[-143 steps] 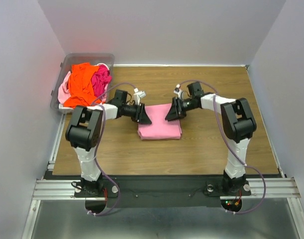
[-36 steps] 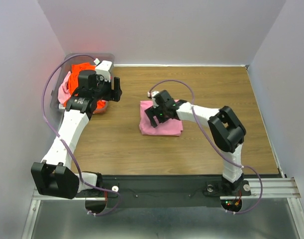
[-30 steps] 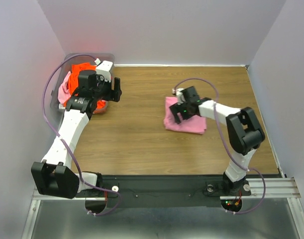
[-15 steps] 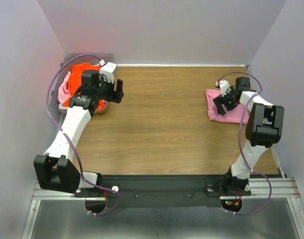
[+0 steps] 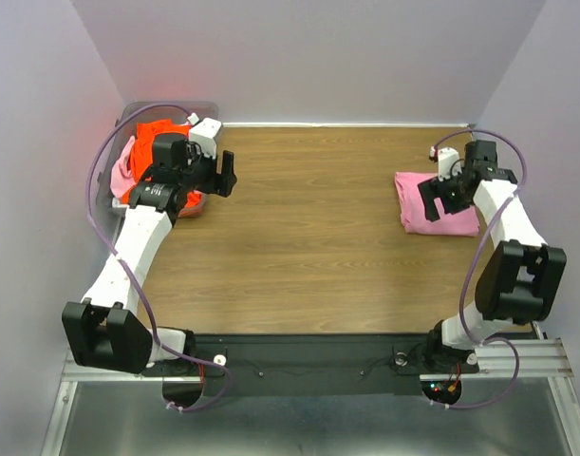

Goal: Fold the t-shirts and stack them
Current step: Neatly place the folded tshirt to the corner

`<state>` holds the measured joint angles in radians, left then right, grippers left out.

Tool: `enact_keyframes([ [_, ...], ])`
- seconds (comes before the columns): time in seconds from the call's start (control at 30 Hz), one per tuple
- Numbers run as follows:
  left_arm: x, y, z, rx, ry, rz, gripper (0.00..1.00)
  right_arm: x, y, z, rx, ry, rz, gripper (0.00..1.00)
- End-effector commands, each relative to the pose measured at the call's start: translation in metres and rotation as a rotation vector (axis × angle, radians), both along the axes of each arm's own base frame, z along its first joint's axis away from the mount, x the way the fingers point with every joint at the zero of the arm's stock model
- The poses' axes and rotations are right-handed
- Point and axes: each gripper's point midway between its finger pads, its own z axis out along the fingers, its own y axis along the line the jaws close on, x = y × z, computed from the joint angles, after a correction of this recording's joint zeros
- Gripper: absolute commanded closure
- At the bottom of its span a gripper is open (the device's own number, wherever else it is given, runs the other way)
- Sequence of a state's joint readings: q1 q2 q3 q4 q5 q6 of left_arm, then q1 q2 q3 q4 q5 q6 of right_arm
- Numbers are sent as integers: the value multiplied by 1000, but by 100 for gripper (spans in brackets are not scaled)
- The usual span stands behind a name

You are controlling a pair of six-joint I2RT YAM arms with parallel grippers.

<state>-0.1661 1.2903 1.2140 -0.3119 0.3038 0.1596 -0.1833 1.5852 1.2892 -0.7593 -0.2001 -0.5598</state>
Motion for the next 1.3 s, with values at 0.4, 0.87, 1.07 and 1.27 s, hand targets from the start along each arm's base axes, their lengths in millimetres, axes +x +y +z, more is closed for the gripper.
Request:
enact_keyframes([
  [0.4, -9, -3, 44, -67, -102, 6, 16, -37, -2, -69, 100, 162, -523, 4],
  [0.87, -8, -3, 35, -81, -70, 22, 16, 26, -19, -117, 82, 139, -587, 3],
  [1.07, -4, -2, 29, -75, -54, 28, 15, 63, -24, -131, 121, 125, -669, 3],
  [1.27, -3, 1, 24, -56, -43, 36, 14, 100, -34, -136, 117, 82, -663, 3],
])
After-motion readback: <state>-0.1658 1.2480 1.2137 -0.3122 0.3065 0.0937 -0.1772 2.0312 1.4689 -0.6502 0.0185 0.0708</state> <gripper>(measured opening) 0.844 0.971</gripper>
